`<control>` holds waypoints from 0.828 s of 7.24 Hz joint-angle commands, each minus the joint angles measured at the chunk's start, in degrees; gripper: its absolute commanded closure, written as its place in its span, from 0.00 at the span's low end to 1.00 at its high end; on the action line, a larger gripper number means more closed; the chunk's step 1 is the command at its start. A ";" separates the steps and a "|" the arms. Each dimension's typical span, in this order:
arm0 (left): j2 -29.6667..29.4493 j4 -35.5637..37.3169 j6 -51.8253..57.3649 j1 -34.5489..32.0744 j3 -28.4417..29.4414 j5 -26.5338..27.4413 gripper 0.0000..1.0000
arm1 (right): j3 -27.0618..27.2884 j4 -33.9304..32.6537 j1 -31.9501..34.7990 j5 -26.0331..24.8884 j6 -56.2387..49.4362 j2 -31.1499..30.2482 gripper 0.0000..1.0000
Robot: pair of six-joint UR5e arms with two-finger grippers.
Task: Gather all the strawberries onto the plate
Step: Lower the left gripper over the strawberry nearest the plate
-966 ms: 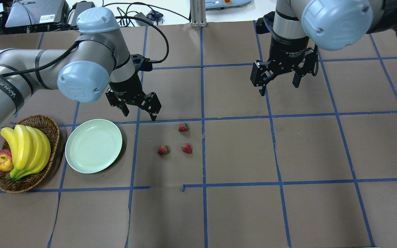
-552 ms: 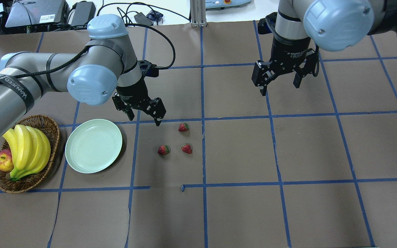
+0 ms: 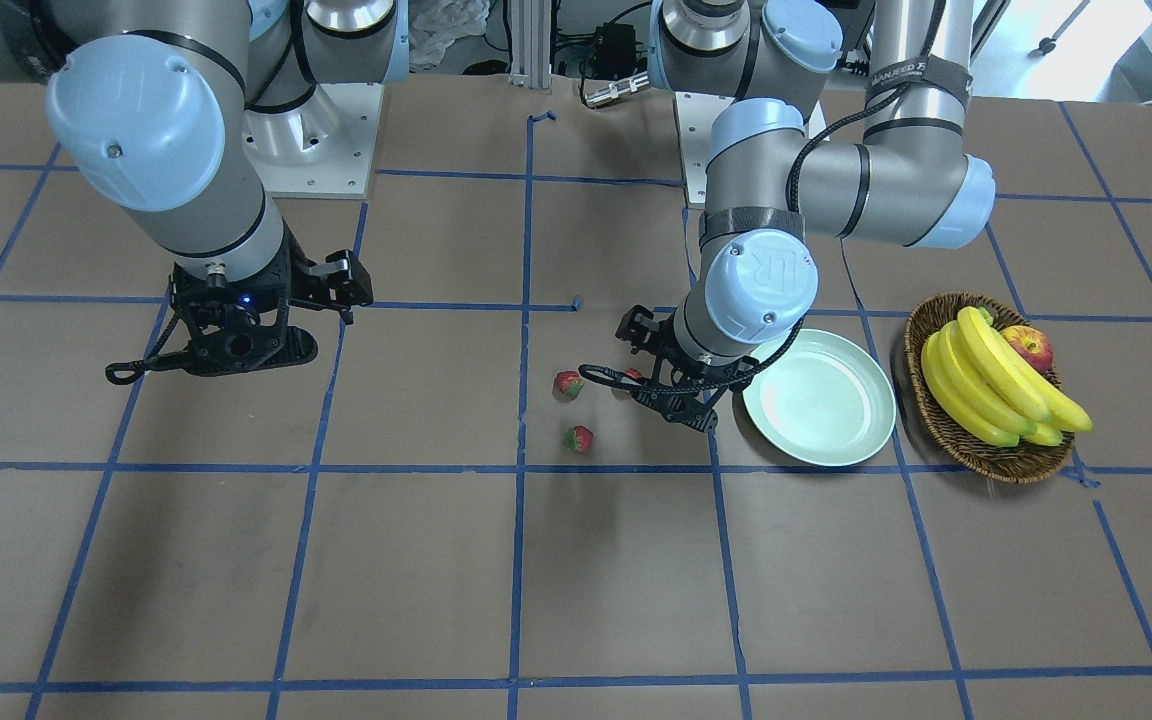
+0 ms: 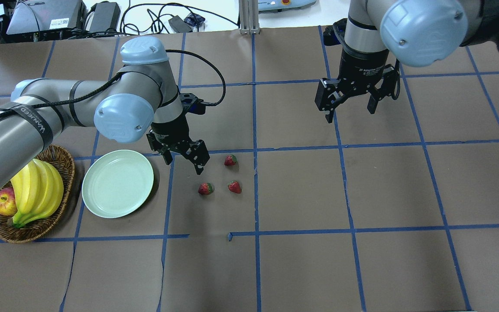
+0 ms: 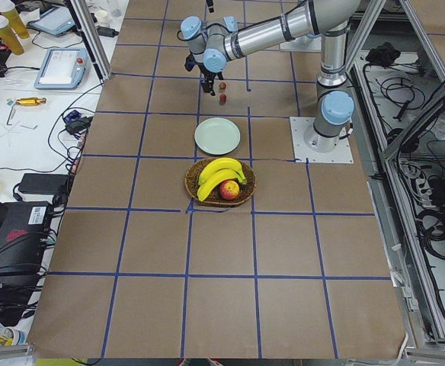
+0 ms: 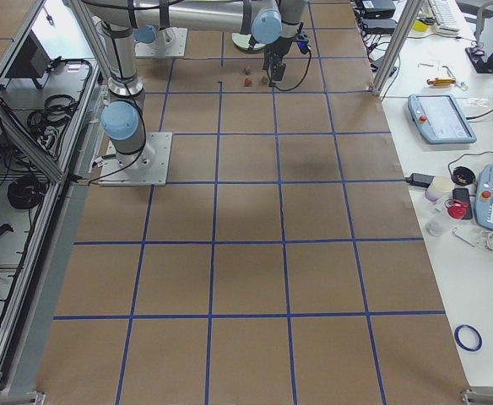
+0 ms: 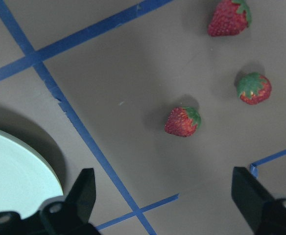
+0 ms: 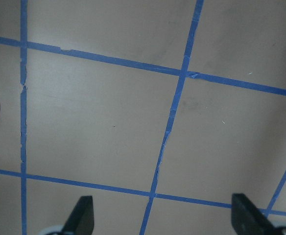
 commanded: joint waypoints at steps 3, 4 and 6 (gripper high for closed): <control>-5.12 1.50 2.92 0.00 -1.75 -0.48 0.00 | 0.53 -0.12 0.13 -0.01 0.39 0.08 0.00; -6.79 1.60 3.89 -0.27 -1.84 -0.48 0.00 | 0.79 -0.12 0.13 -0.01 0.39 0.08 0.00; -8.38 0.91 3.55 -0.97 -1.84 -0.48 0.10 | 1.49 -0.38 0.13 0.08 0.83 -0.01 0.00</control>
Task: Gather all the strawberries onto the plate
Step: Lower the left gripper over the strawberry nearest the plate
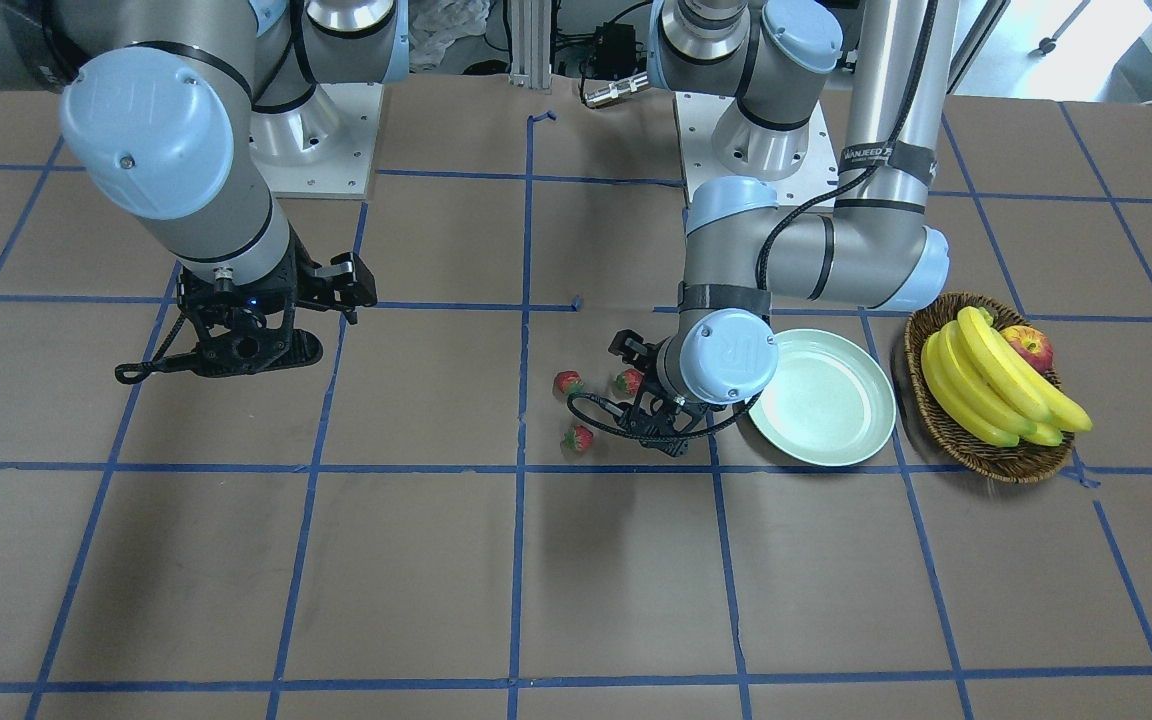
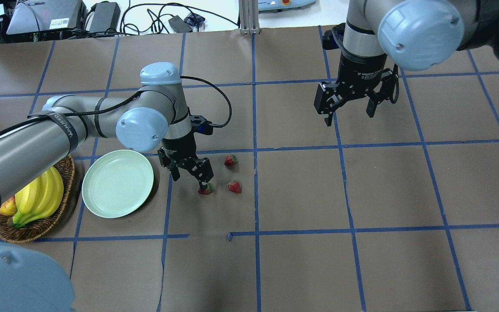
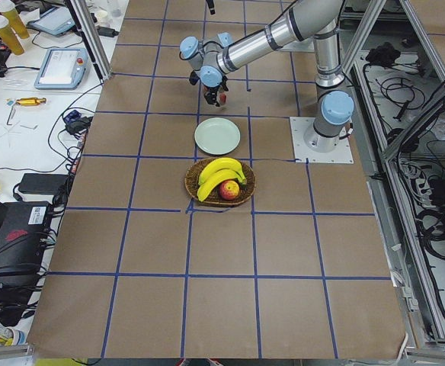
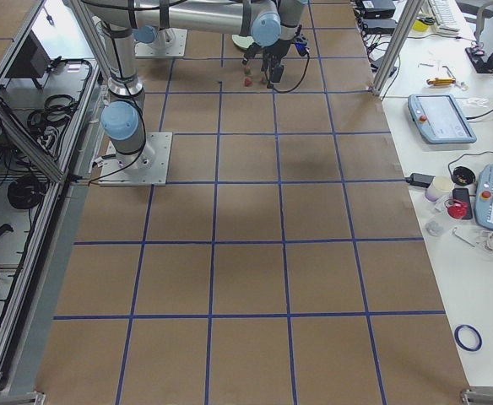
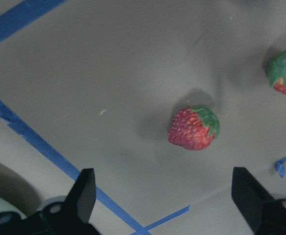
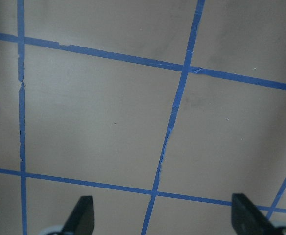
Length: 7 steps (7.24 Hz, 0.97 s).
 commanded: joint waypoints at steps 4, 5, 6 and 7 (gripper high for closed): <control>-1.21 -0.34 -0.54 -1.81 0.06 -0.45 0.18 | 0.79 -0.27 0.09 0.12 0.51 -0.04 0.00; -1.21 0.44 -0.46 -1.81 0.06 -2.02 0.31 | 0.79 -0.35 0.09 0.12 0.51 -0.04 0.00; -1.30 0.54 0.15 -1.81 0.14 -2.03 0.31 | 0.79 -0.36 0.09 0.12 0.51 -0.04 0.00; -1.38 0.54 0.16 -1.81 0.23 -2.03 0.31 | 0.88 -0.36 0.09 0.12 0.51 -0.04 0.00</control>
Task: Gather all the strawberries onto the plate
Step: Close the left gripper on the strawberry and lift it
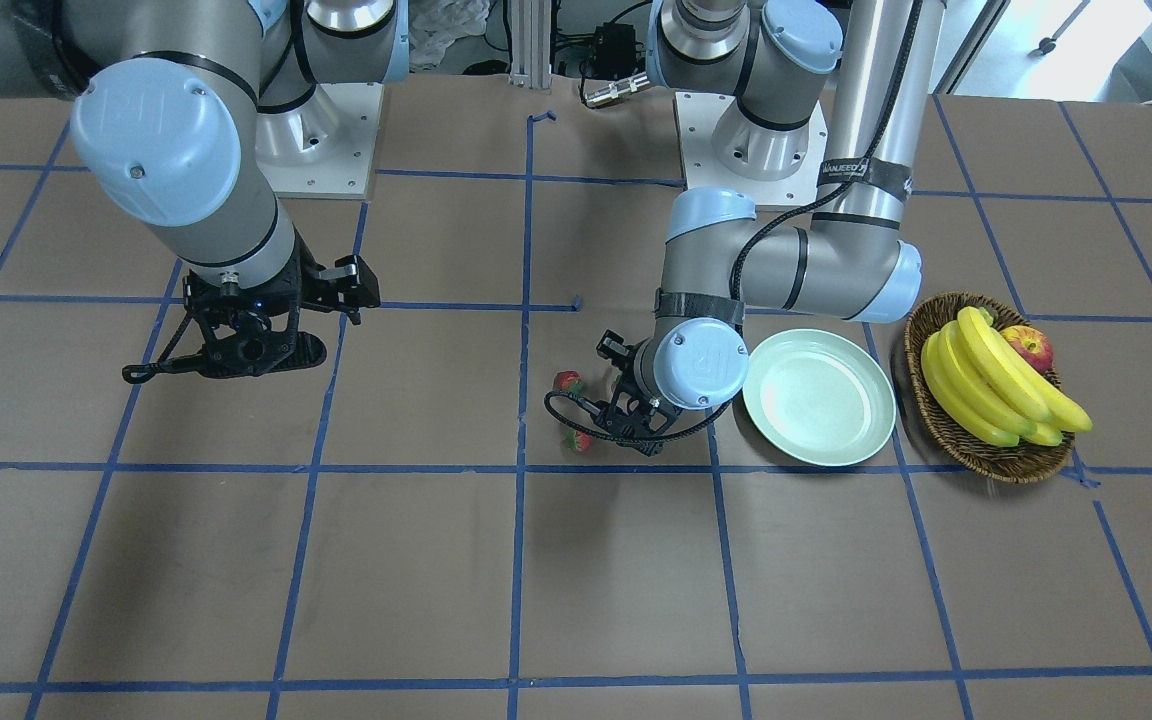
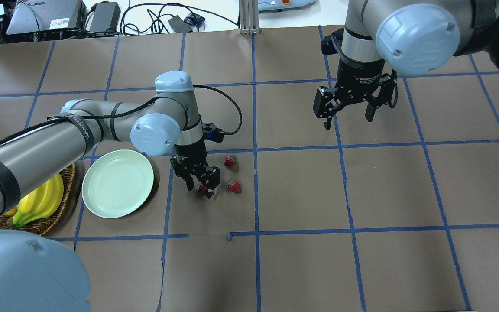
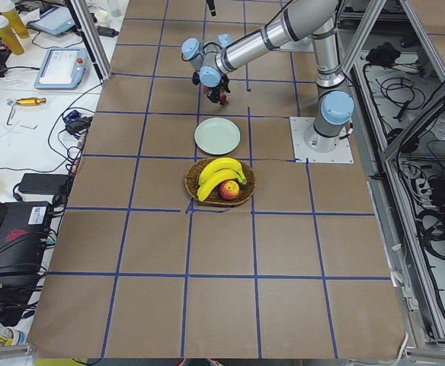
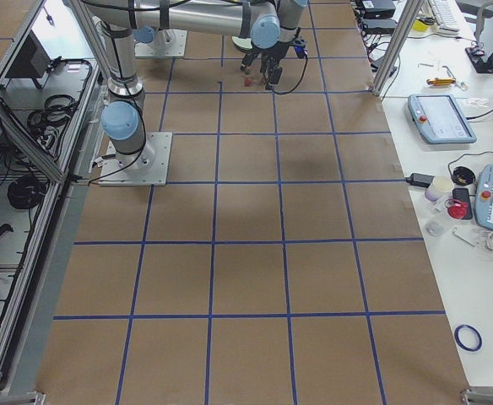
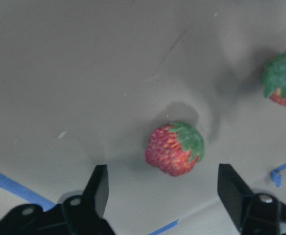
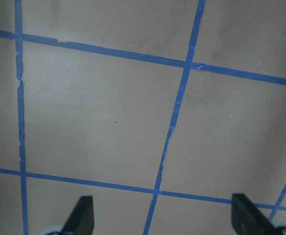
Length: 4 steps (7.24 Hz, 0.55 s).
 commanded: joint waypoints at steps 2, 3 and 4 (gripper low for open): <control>-0.35 -0.05 0.47 -0.09 0.09 -0.23 0.61 | 0.06 -0.01 0.00 0.00 0.00 0.09 0.00; -0.36 0.12 0.39 -0.09 0.09 -0.14 0.77 | 0.07 -0.10 0.00 0.00 0.00 0.09 0.00; -0.36 0.13 0.21 -0.09 0.18 0.04 1.00 | -0.02 -0.10 0.00 0.00 0.00 0.09 0.00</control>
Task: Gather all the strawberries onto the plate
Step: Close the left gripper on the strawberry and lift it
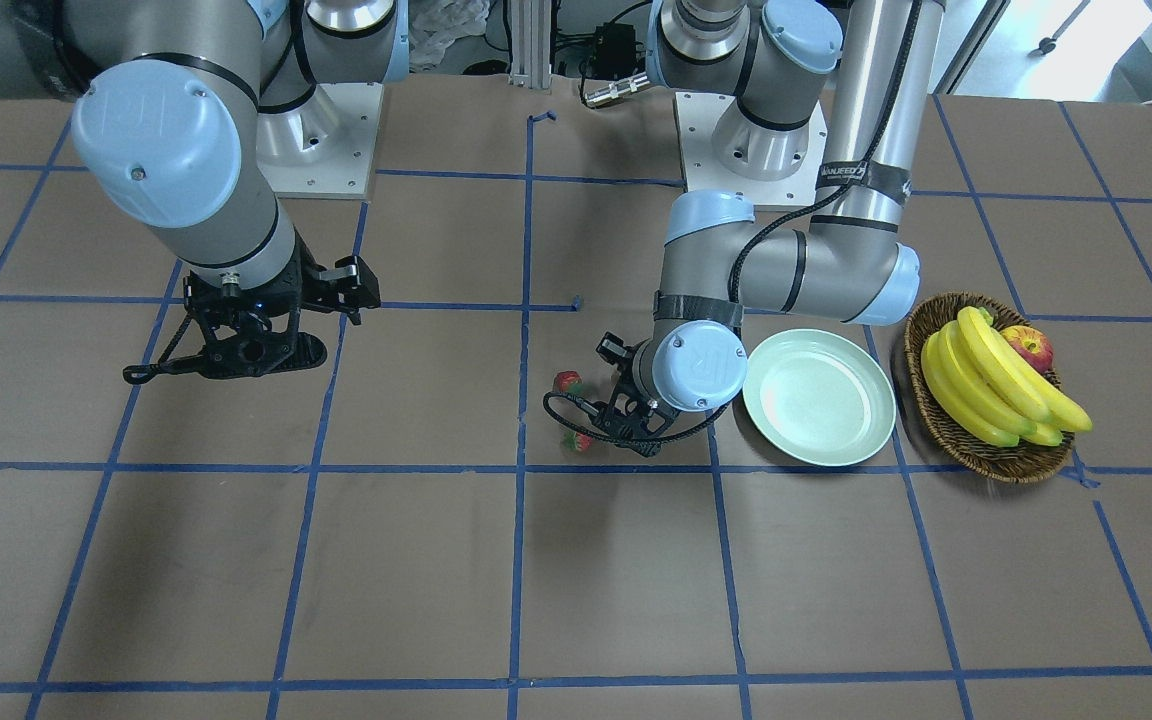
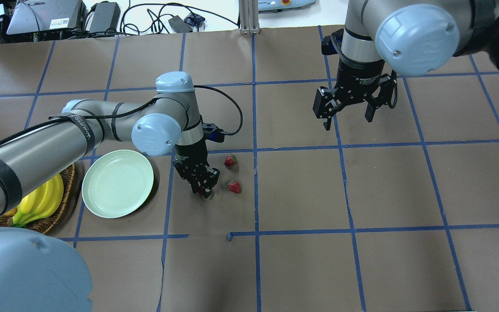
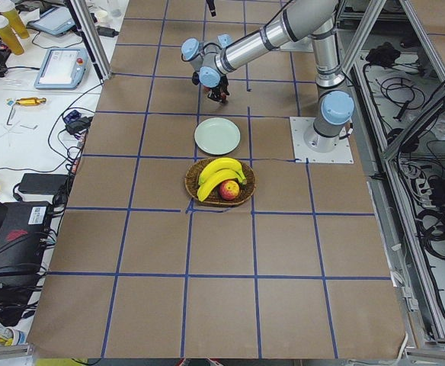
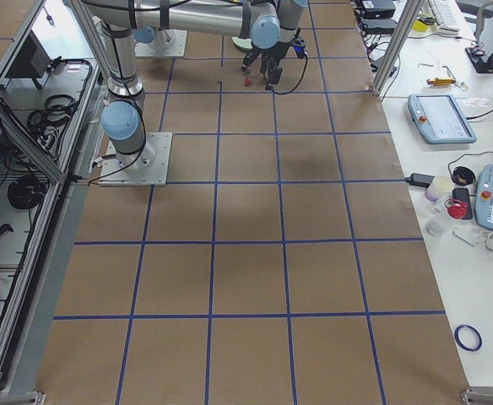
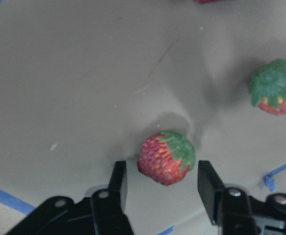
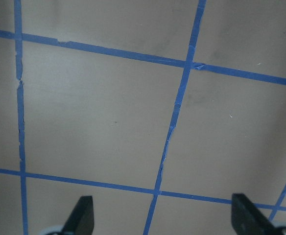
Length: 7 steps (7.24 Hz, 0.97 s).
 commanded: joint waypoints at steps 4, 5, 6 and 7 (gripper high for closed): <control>2.32 -5.43 0.30 0.15 3.82 3.84 1.00 | -0.06 -0.12 0.00 -0.09 0.00 0.01 0.00; 3.20 -8.26 0.83 0.68 6.10 4.72 1.00 | -0.06 -0.12 -0.09 -0.17 0.00 0.01 0.00; 4.17 -10.02 3.09 2.68 7.52 4.99 1.00 | -0.06 -0.12 -0.09 -0.26 0.00 0.01 0.00; 5.05 -10.48 4.51 6.79 7.70 6.30 1.00 | -0.06 -0.03 -0.09 -0.44 0.00 -0.07 0.00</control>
